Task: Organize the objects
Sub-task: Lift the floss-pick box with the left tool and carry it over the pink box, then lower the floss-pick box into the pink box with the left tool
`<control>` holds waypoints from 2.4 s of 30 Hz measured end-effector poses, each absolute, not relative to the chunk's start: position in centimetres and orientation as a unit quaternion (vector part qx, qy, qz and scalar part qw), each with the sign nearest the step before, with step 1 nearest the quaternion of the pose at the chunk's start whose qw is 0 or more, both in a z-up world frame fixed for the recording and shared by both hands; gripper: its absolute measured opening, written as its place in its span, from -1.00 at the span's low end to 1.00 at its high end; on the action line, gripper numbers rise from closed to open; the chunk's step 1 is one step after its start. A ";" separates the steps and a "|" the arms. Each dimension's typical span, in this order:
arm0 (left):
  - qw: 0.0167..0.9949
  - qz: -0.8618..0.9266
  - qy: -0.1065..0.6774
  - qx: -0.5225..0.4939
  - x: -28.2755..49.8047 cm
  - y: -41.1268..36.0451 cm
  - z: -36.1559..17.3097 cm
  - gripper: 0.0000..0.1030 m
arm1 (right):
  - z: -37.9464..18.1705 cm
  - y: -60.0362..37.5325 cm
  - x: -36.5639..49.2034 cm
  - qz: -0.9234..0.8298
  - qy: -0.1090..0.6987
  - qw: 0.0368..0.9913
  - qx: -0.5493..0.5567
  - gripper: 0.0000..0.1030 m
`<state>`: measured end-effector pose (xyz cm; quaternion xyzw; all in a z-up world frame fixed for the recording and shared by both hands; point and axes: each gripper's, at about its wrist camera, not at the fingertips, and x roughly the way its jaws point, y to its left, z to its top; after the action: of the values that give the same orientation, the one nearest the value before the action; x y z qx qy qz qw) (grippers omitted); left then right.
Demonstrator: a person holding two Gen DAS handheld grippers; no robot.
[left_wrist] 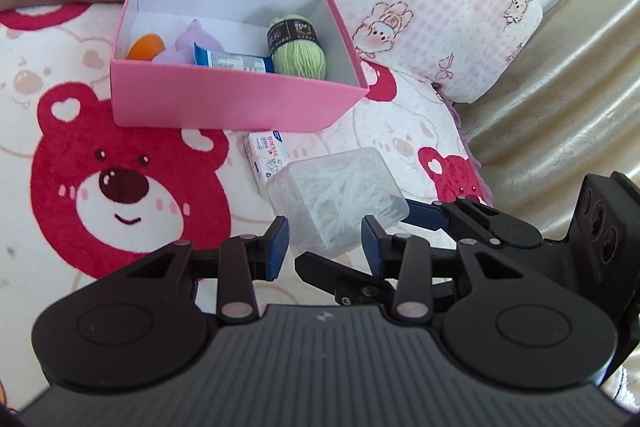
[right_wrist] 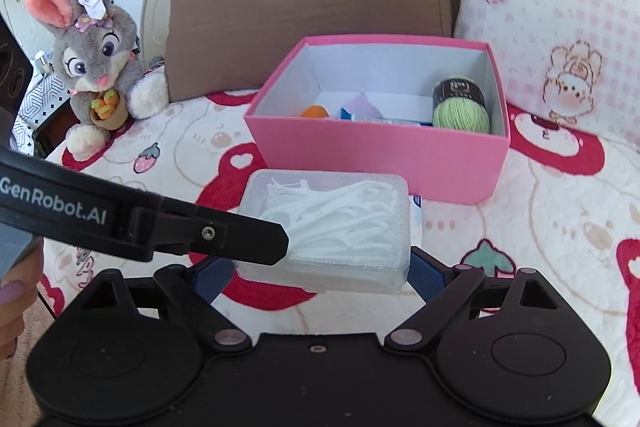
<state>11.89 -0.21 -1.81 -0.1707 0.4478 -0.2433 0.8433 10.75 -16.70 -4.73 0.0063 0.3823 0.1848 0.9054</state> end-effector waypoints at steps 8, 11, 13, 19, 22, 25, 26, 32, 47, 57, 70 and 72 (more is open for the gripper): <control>0.852 -0.241 0.438 -0.157 11.6 0.1 1.3 -0.24 | -1.8 -15.9 10.9 0.185 0.376 0.908 -0.002 0.82; 0.859 -0.243 0.429 -0.136 12.1 -0.1 3.0 -0.24 | -0.5 -15.6 11.4 0.182 0.364 0.913 -0.014 0.82; 0.862 -0.243 0.424 -0.132 12.7 0.0 4.1 -0.24 | 0.4 -15.5 11.9 0.184 0.357 0.916 -0.018 0.82; 0.880 -0.233 0.390 -0.136 14.6 0.8 6.4 -0.24 | 2.5 -14.9 14.3 0.181 0.323 0.929 -0.020 0.82; 0.887 -0.221 0.380 -0.140 16.3 1.0 7.2 -0.24 | 3.0 -14.7 16.2 0.181 0.314 0.932 -0.023 0.82; 0.891 -0.212 0.375 -0.143 18.7 1.1 7.3 -0.24 | 3.3 -14.6 18.7 0.178 0.315 0.932 -0.027 0.82; 0.891 -0.207 0.376 -0.149 19.6 1.2 7.2 -0.24 | 3.3 -14.6 19.6 0.178 0.314 0.932 -0.030 0.82; 0.887 -0.190 0.387 -0.164 24.8 1.5 5.4 -0.24 | 1.8 -14.8 25.0 0.179 0.331 0.926 -0.040 0.82; 0.888 -0.162 0.395 -0.170 30.7 0.9 -0.6 -0.24 | -2.7 -15.4 32.9 0.211 0.379 0.898 -0.074 0.82; 0.878 -0.158 0.404 -0.201 33.0 1.1 -5.3 -0.24 | -6.5 -15.5 35.8 0.216 0.421 0.878 -0.076 0.83; 0.868 -0.161 0.407 -0.233 35.7 1.2 -9.4 -0.31 | -10.0 -14.8 39.4 0.191 0.476 0.852 -0.110 0.83; 0.862 -0.159 0.417 -0.240 35.9 1.3 -10.2 -0.30 | -10.6 -14.6 39.4 0.190 0.484 0.846 -0.117 0.83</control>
<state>35.92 1.30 -10.22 -0.2404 0.4166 -0.1594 0.8621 39.35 -14.59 -10.57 -0.1168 0.4843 0.1902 0.8460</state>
